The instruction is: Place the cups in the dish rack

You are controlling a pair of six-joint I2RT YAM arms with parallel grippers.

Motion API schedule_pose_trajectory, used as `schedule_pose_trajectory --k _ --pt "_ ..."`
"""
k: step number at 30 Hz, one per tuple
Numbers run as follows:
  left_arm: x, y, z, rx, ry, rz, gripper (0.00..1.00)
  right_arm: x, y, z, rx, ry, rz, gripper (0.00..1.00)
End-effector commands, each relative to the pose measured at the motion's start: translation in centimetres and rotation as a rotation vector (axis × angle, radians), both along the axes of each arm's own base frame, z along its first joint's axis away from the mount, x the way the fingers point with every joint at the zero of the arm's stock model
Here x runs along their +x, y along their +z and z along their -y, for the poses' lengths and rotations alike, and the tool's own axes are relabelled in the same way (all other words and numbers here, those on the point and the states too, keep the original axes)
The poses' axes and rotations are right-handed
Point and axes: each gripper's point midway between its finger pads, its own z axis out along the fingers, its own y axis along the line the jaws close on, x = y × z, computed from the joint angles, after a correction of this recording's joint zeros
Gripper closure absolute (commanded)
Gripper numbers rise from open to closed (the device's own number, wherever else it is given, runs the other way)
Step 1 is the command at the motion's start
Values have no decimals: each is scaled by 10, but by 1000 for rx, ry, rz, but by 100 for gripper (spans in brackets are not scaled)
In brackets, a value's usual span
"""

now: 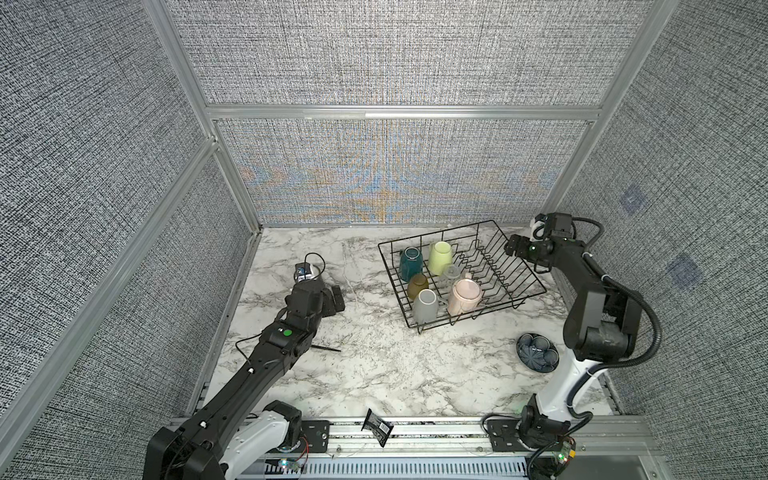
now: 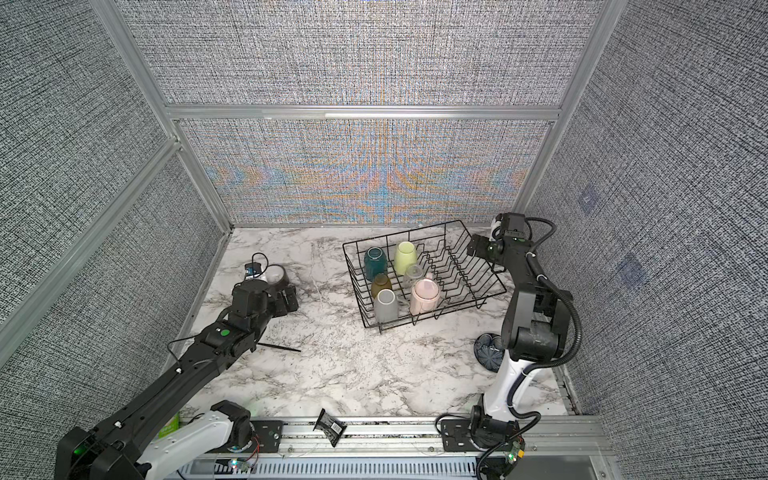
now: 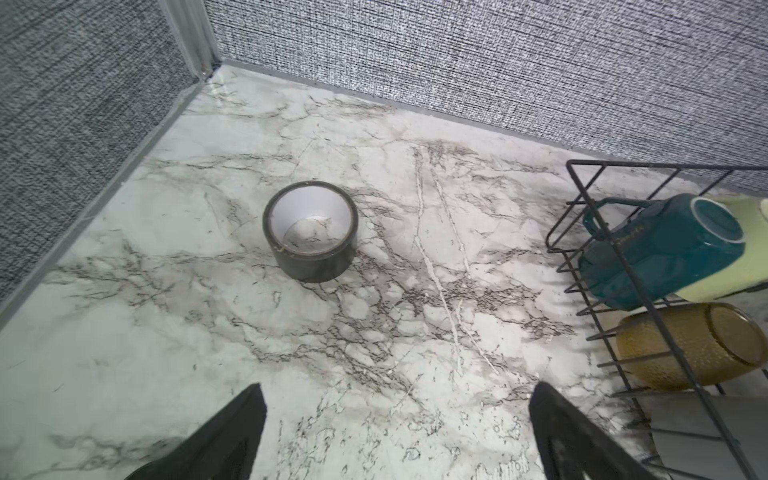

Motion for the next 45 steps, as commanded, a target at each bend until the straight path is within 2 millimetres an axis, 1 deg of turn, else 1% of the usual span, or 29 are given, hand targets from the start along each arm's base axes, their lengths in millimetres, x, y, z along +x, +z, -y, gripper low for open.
schedule_pose_trajectory --k 1,5,7,9,12,15,19,22,27,30,34,38,41,42,45 --pt "-3 -1 -8 22 28 -11 0 -8 -8 -18 59 92 -56 9" --pt "-6 -5 -9 -3 47 -22 0 -12 -8 -31 91 154 -74 19" --pt "-8 -10 -10 -27 64 -28 2 -13 -9 -40 96 194 -70 20" --pt "-8 -12 -9 -46 68 -29 4 -15 -11 -42 78 202 -89 21" --pt "-8 -14 -7 -58 65 -36 5 -21 -12 -50 79 227 -115 21" --pt "-7 -13 -5 -51 50 -40 5 -26 -8 -68 83 271 -114 21" --pt "-6 -16 -3 -56 41 -42 3 -35 -4 -94 137 322 -139 21" --pt "-3 -17 1 -58 21 -46 3 -44 -7 -111 151 352 -170 20" --pt "2 -17 0 -25 26 -51 1 -58 -11 -134 145 359 -189 20" --pt "6 -20 -3 -18 51 -59 0 -64 -11 -147 105 366 -190 20" --pt "14 -18 -7 11 54 -46 0 -77 -10 -167 101 381 -172 17" --pt "20 -14 -21 39 82 -33 0 -91 -6 -185 151 384 -144 16" --pt "25 -13 -32 22 93 -17 0 -97 4 -195 183 397 -87 16" --pt "26 -12 -34 16 95 -9 0 -98 9 -196 187 399 -70 16" --pt "30 -9 -45 27 113 16 0 -101 25 -190 155 382 -3 16"
